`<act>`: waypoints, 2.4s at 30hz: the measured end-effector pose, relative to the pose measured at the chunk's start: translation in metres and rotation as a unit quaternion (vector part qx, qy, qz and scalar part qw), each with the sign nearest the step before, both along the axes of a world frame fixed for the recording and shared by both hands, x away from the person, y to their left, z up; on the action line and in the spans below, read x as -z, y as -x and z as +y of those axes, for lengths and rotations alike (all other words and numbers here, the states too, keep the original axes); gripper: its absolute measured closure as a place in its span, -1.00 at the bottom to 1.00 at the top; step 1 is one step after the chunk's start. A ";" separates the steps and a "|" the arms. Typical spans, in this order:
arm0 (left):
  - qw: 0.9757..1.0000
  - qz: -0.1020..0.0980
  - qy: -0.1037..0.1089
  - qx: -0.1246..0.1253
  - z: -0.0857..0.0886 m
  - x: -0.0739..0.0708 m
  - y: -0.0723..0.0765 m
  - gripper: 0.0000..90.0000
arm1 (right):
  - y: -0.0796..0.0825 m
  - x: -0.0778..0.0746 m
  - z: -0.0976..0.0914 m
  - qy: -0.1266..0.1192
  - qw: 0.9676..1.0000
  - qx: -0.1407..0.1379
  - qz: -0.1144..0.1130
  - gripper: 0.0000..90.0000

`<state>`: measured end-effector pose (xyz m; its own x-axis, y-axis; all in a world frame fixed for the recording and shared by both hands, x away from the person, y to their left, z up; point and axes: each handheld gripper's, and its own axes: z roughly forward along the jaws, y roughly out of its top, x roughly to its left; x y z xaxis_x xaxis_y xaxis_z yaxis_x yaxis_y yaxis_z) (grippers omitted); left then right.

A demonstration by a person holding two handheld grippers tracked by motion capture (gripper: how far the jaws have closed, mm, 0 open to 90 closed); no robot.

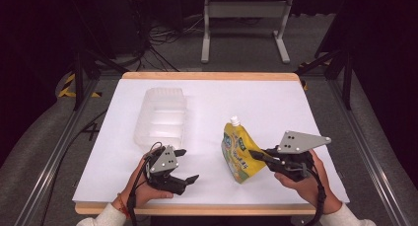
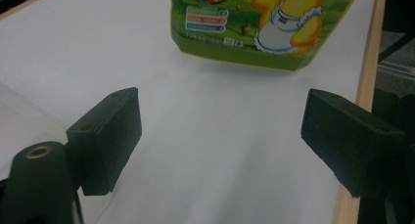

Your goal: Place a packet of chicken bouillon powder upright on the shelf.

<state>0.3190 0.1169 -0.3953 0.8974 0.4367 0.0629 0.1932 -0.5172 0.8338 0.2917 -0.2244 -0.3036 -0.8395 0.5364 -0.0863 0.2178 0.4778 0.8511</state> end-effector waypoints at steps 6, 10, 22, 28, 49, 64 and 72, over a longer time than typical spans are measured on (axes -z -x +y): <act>1.000 -0.006 0.005 -0.001 -0.008 -0.009 -0.008 -0.65 | -0.004 -0.007 0.017 0.036 0.998 -0.046 -0.019 1.00; 1.000 -0.007 0.013 0.001 -0.015 -0.015 -0.016 -0.66 | -0.006 -0.016 0.025 0.045 0.995 -0.080 -0.031 1.00; 1.000 -0.002 0.014 0.016 -0.022 -0.013 -0.030 -0.45 | -0.010 -0.020 0.042 0.066 0.987 -0.138 -0.051 1.00; 1.000 -0.008 0.008 -0.001 -0.017 -0.013 -0.033 0.13 | -0.015 -0.020 0.047 0.066 0.988 -0.130 -0.057 1.00; 0.993 -0.046 0.044 -0.100 0.025 -0.033 -0.045 0.82 | -0.043 -0.037 0.083 0.022 0.991 -0.073 -0.107 1.00; 0.984 -0.063 0.065 -0.153 0.059 -0.049 -0.052 0.85 | -0.060 -0.054 0.121 -0.001 0.990 -0.062 -0.123 1.00; 0.979 -0.065 0.071 -0.179 0.076 -0.051 -0.066 0.86 | -0.079 -0.056 0.144 -0.005 0.990 -0.056 -0.131 1.00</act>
<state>0.3850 0.1925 -0.3446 0.6734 0.7346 0.0825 0.2279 -0.3124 0.9222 0.3707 -0.0803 -0.2476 -0.8435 0.4433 -0.3035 -0.0645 0.4773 0.8764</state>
